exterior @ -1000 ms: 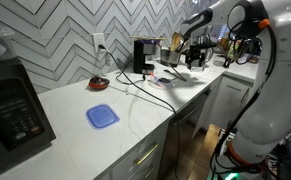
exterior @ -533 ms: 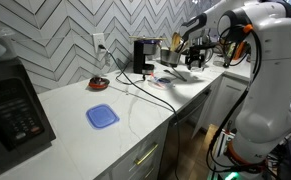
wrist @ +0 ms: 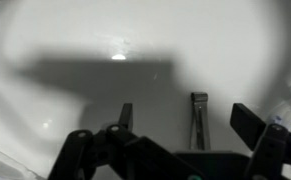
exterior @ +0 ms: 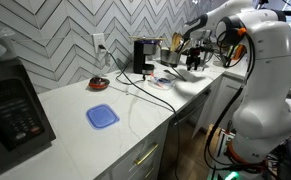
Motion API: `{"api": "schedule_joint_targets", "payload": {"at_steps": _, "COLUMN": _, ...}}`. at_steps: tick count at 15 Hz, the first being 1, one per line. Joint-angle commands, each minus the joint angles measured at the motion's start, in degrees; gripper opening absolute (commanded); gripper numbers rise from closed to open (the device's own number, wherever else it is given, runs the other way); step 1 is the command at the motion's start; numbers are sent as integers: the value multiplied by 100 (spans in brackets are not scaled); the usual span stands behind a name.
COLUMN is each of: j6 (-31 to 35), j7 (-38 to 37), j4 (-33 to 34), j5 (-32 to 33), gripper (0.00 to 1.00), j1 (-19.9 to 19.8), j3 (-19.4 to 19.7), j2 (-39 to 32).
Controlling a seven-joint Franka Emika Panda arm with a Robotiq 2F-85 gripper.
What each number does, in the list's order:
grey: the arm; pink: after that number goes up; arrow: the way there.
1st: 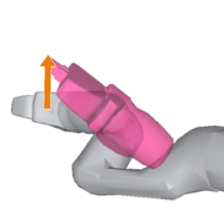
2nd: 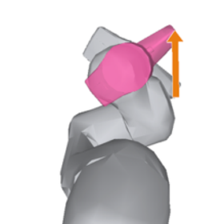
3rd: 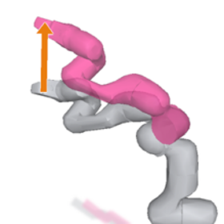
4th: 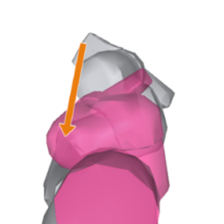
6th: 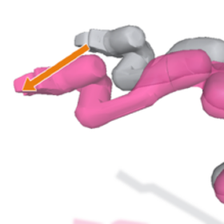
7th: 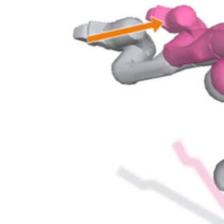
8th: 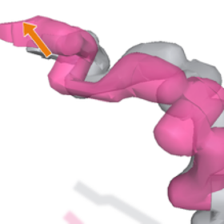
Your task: Put the tong on the blue lid on top of the coffee marker
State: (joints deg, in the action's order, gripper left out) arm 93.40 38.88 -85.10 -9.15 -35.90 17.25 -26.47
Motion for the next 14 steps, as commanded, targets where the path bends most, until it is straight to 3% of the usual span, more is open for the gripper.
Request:
{"api": "schedule_joint_targets", "payload": {"at_steps": 1, "j6": -854, "j7": 725, "j4": 622, "j5": -494, "gripper": 100, "j1": -448, "j3": -385, "j2": -390}}
{"api": "schedule_joint_targets", "payload": {"at_steps": 3, "j6": -1177, "j7": 962, "j4": 890, "j5": -441, "gripper": 100, "j1": -525, "j3": -457, "j2": -543}}
{"api": "schedule_joint_targets", "payload": {"at_steps": 4, "j6": -852, "j7": 626, "j4": 524, "j5": -309, "gripper": 100, "j1": -373, "j3": -404, "j2": -300}}
{"api": "schedule_joint_targets", "payload": {"at_steps": 7, "j6": -1035, "j7": 808, "j4": 754, "j5": -307, "gripper": 100, "j1": -457, "j3": -471, "j2": -432}}
{"api": "schedule_joint_targets", "payload": {"at_steps": 11, "j6": -534, "j7": 745, "j4": 583, "j5": -1477, "gripper": 100, "j1": -654, "j3": -714, "j2": -446}}
{"api": "schedule_joint_targets", "payload": {"at_steps": 14, "j6": -11, "j7": 812, "j4": 513, "j5": -2008, "gripper": 100, "j1": -703, "j3": -810, "j2": -511}}
